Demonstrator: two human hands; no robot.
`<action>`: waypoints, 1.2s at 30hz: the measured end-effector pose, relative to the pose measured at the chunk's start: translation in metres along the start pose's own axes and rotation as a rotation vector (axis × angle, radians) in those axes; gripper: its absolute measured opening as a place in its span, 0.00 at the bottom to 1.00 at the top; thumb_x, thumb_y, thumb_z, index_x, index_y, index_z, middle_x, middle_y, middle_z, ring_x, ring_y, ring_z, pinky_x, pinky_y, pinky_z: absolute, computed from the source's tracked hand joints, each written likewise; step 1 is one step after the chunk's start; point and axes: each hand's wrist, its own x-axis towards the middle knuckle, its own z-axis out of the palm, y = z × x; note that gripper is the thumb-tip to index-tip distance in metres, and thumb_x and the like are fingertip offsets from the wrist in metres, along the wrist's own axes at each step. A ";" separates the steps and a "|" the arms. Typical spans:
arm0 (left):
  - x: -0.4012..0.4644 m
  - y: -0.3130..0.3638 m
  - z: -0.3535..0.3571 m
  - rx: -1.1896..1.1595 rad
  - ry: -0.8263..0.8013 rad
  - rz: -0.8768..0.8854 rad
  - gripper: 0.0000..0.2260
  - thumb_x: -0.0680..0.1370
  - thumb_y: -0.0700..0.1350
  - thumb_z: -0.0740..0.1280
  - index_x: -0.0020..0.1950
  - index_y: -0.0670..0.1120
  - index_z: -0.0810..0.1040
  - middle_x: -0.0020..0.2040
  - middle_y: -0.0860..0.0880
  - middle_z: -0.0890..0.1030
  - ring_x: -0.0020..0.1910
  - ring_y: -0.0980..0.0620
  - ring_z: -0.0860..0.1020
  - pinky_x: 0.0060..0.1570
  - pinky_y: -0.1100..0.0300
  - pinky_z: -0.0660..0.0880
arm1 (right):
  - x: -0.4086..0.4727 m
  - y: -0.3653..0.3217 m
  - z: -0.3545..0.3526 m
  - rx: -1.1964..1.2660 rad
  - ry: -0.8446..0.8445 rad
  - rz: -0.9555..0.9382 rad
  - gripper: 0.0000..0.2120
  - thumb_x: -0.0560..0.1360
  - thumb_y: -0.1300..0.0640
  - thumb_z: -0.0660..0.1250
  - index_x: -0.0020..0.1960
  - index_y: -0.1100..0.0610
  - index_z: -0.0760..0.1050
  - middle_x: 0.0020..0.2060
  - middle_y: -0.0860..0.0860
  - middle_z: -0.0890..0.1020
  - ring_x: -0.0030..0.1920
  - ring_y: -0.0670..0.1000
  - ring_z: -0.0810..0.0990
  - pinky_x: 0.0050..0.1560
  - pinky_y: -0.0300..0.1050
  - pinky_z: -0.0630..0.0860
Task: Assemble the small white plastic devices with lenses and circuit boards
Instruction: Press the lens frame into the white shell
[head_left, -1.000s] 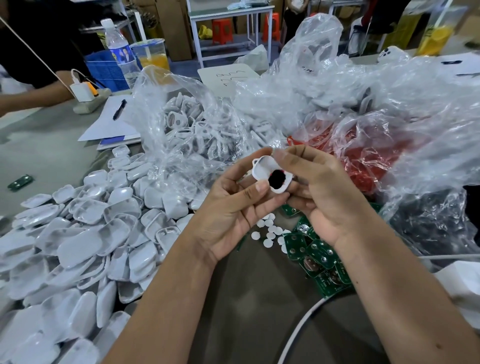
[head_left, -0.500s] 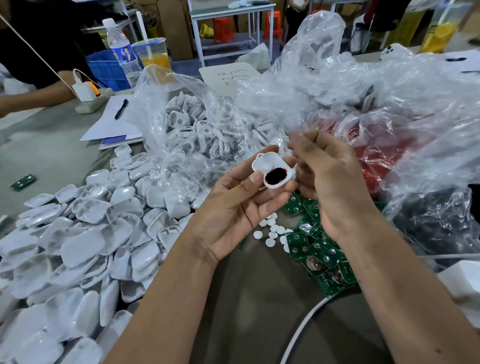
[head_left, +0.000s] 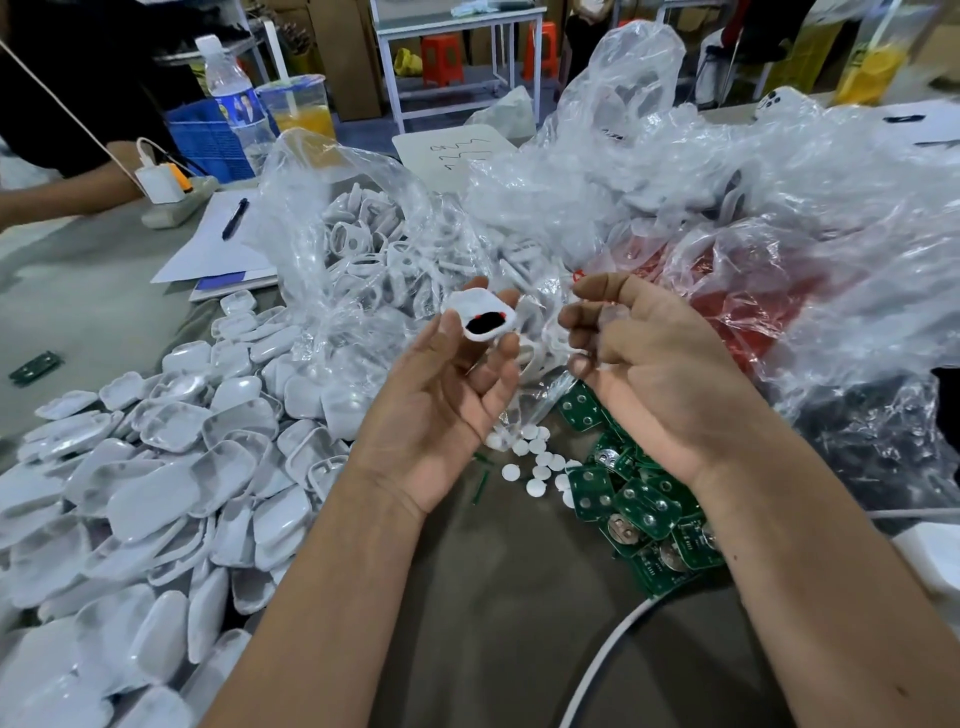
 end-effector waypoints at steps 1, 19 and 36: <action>0.000 0.001 -0.001 -0.012 0.020 0.011 0.21 0.78 0.46 0.67 0.71 0.43 0.76 0.62 0.44 0.83 0.45 0.51 0.83 0.44 0.60 0.82 | 0.000 0.001 0.000 -0.005 -0.005 -0.002 0.20 0.79 0.77 0.53 0.58 0.59 0.75 0.44 0.53 0.82 0.46 0.49 0.77 0.44 0.43 0.73; 0.004 0.001 -0.006 -0.088 0.022 0.055 0.12 0.76 0.37 0.70 0.59 0.46 0.84 0.62 0.42 0.83 0.53 0.45 0.84 0.54 0.47 0.82 | 0.001 0.009 0.003 -0.086 0.119 -0.087 0.05 0.80 0.72 0.67 0.53 0.66 0.80 0.49 0.58 0.88 0.54 0.55 0.88 0.58 0.44 0.83; 0.001 -0.009 0.001 0.263 -0.061 0.098 0.21 0.69 0.32 0.75 0.59 0.46 0.80 0.61 0.39 0.82 0.56 0.39 0.84 0.59 0.44 0.81 | 0.001 0.007 -0.002 -0.269 0.155 -0.294 0.08 0.76 0.64 0.76 0.53 0.55 0.86 0.40 0.49 0.87 0.37 0.42 0.82 0.38 0.34 0.77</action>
